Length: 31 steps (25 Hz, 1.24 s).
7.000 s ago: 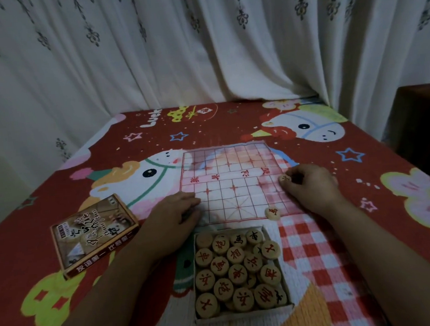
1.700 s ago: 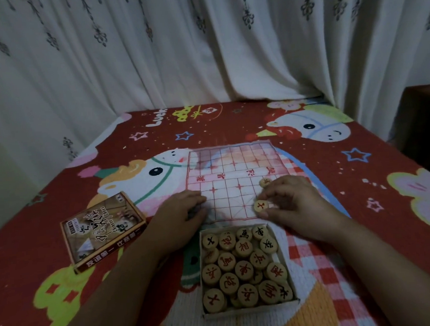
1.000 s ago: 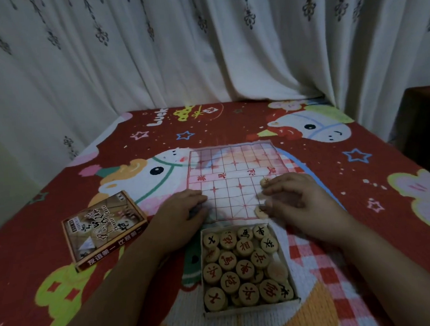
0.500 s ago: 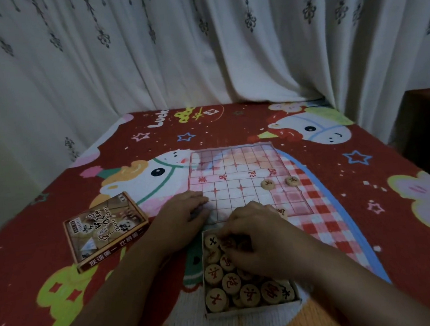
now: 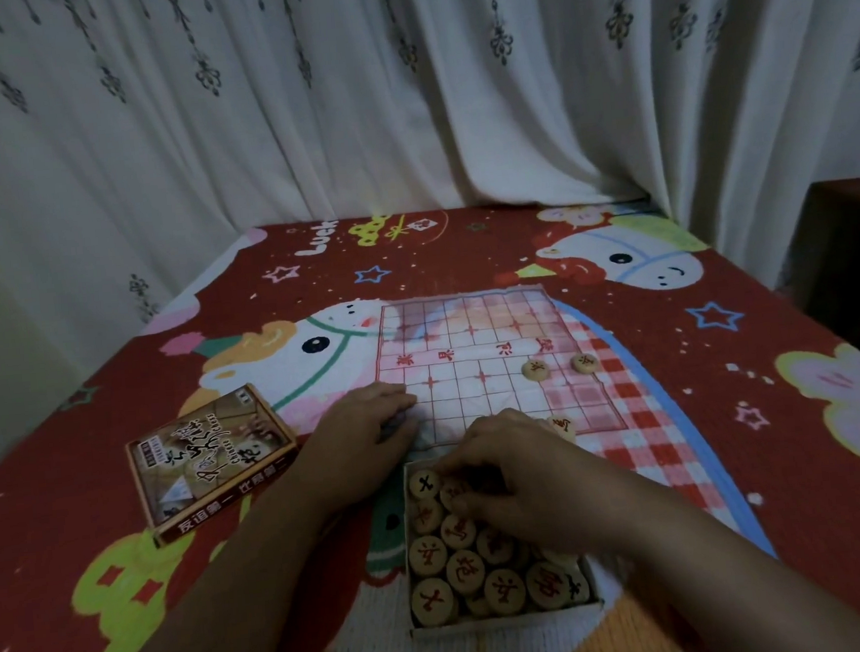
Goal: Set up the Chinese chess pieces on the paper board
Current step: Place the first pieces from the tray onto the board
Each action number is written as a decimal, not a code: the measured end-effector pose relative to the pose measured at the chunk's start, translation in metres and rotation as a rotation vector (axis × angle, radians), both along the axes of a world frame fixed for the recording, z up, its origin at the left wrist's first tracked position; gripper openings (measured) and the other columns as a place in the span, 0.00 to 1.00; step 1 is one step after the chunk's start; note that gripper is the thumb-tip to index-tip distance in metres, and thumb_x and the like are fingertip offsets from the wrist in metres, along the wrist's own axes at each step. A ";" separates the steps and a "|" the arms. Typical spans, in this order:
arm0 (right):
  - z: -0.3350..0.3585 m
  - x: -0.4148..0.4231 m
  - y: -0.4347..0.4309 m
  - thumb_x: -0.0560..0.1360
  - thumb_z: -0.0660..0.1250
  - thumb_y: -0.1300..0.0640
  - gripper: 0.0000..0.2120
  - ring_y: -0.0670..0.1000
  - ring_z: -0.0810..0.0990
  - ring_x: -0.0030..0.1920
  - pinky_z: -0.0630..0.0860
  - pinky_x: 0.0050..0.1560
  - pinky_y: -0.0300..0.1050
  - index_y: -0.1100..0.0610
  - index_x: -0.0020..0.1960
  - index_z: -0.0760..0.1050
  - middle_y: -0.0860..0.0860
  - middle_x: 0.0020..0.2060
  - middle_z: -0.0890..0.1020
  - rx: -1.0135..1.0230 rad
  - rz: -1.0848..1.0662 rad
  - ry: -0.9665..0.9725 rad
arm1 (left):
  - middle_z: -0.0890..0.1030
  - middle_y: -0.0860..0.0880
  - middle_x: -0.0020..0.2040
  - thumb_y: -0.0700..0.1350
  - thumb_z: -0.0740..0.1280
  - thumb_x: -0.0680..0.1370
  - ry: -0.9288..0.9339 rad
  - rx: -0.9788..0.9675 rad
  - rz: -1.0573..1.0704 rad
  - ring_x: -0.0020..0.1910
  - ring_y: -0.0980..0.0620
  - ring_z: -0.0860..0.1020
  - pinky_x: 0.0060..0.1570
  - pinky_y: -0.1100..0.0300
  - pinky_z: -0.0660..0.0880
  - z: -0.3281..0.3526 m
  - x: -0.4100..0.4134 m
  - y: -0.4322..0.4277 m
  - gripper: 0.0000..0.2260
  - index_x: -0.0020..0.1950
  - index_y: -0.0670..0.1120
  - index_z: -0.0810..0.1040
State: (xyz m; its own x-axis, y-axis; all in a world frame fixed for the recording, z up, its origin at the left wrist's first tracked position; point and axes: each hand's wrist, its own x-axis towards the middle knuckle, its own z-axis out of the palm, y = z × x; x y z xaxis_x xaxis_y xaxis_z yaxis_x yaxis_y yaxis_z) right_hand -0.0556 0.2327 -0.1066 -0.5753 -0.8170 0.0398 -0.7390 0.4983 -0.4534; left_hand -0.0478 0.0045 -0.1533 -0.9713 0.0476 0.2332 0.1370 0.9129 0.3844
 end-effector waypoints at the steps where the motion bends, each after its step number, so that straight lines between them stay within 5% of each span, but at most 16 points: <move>1: 0.000 -0.001 0.000 0.80 0.64 0.46 0.15 0.44 0.66 0.59 0.63 0.64 0.45 0.42 0.66 0.76 0.40 0.54 0.74 0.000 -0.004 -0.019 | 0.73 0.50 0.69 0.52 0.61 0.81 -0.001 0.003 0.002 0.67 0.55 0.69 0.67 0.60 0.63 0.000 0.000 0.000 0.17 0.69 0.50 0.73; 7: -0.004 0.001 0.003 0.76 0.69 0.46 0.07 0.43 0.70 0.57 0.73 0.62 0.49 0.37 0.53 0.75 0.37 0.49 0.74 -0.089 -0.016 -0.122 | 0.73 0.51 0.68 0.51 0.61 0.81 0.001 0.010 0.003 0.66 0.56 0.68 0.63 0.63 0.61 0.001 0.001 0.001 0.17 0.68 0.50 0.73; 10: 0.001 0.003 0.004 0.76 0.72 0.50 0.09 0.38 0.76 0.52 0.76 0.50 0.34 0.38 0.52 0.78 0.36 0.44 0.78 -0.211 -0.058 -0.148 | 0.74 0.51 0.68 0.52 0.60 0.81 -0.003 0.016 0.005 0.66 0.56 0.69 0.66 0.59 0.65 0.001 0.001 0.000 0.17 0.68 0.50 0.74; 12: 0.007 -0.004 0.009 0.75 0.73 0.54 0.06 0.35 0.79 0.46 0.76 0.41 0.29 0.45 0.50 0.81 0.39 0.42 0.81 -0.436 -0.209 -0.307 | 0.74 0.52 0.67 0.53 0.60 0.81 -0.013 0.020 0.004 0.65 0.56 0.69 0.66 0.58 0.66 0.001 0.001 -0.001 0.17 0.68 0.50 0.74; 17: -0.002 -0.064 0.040 0.74 0.74 0.62 0.06 0.48 0.83 0.39 0.78 0.37 0.40 0.59 0.51 0.82 0.53 0.42 0.86 -0.845 -0.810 -0.461 | 0.76 0.50 0.65 0.54 0.60 0.80 -0.007 0.007 -0.014 0.63 0.54 0.72 0.65 0.55 0.69 0.004 0.002 0.000 0.19 0.67 0.48 0.75; 23: -0.014 -0.086 0.054 0.74 0.74 0.63 0.00 0.47 0.80 0.33 0.76 0.30 0.37 0.59 0.45 0.84 0.53 0.39 0.86 -0.717 -0.943 -0.423 | 0.76 0.50 0.66 0.58 0.57 0.78 -0.019 0.008 -0.009 0.64 0.53 0.72 0.66 0.55 0.69 0.004 0.002 0.000 0.23 0.67 0.48 0.75; 31: -0.025 -0.098 0.046 0.71 0.77 0.60 0.04 0.53 0.84 0.42 0.82 0.49 0.53 0.56 0.38 0.84 0.51 0.37 0.86 -0.582 -0.909 -0.315 | 0.74 0.51 0.68 0.52 0.61 0.81 -0.001 0.009 -0.011 0.66 0.55 0.69 0.64 0.62 0.63 0.002 0.001 -0.001 0.18 0.69 0.49 0.74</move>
